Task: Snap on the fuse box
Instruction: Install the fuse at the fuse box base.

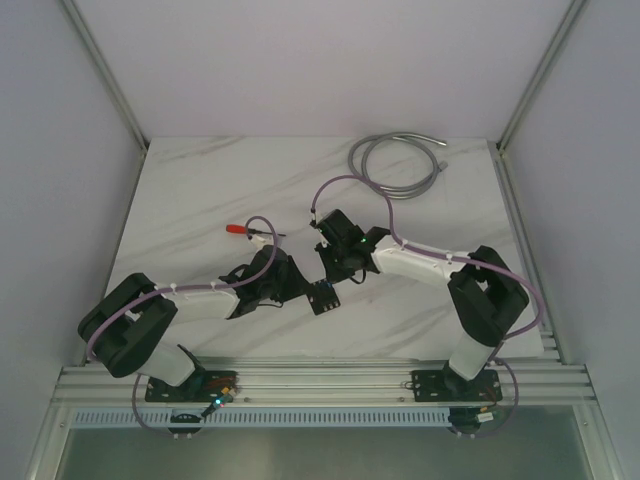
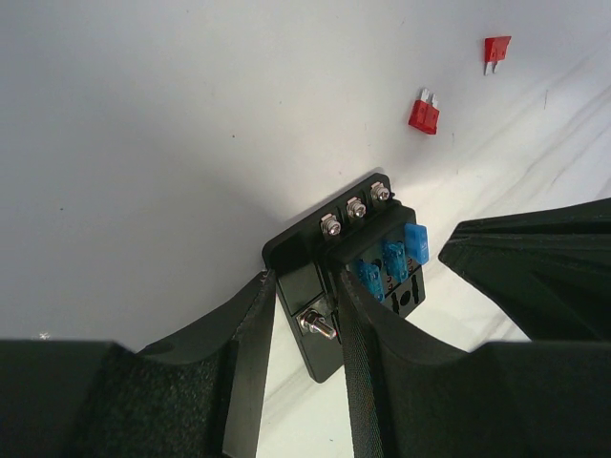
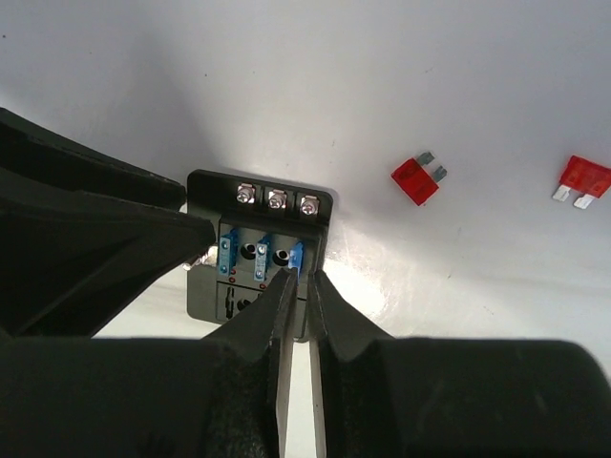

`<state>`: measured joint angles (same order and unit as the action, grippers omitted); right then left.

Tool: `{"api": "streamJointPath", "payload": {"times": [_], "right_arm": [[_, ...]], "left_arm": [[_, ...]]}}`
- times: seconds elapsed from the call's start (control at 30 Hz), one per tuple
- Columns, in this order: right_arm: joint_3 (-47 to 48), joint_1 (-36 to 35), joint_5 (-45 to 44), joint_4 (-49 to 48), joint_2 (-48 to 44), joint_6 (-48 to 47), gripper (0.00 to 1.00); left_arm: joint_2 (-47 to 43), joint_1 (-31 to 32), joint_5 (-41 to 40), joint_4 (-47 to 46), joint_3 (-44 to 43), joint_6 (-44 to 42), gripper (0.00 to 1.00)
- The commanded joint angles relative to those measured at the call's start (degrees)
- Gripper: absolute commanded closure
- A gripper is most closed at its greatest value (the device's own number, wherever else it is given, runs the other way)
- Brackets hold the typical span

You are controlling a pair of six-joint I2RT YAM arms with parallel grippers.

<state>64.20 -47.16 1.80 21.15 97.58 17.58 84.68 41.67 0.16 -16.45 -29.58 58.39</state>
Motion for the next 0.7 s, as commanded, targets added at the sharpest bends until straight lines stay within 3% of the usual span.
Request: {"api": "streamJointPath", "payload": {"times": [0.0, 0.23, 0.4, 0.67], "right_arm": [[-1.06, 0.31, 1.25, -0.38, 1.99, 0.43, 0.84], [-1.22, 0.4, 1.86, -0.87, 3.56, 0.3, 0.89], [-1.28, 0.4, 2.03, 0.98, 5.54, -0.2, 1.0], [-4.97, 0.4, 0.79, 6.11, 7.87, -0.8, 1.0]], "left_arm": [[0.69, -0.31, -1.22, 5.72, 0.61, -1.84, 0.57], [0.81, -0.31, -1.22, 5.73, 0.71, -1.76, 0.58], [0.78, -0.34, -1.31, 5.85, 0.59, -1.82, 0.58], [1.06, -0.34, -1.75, 6.16, 0.67, -1.74, 0.58]]}}
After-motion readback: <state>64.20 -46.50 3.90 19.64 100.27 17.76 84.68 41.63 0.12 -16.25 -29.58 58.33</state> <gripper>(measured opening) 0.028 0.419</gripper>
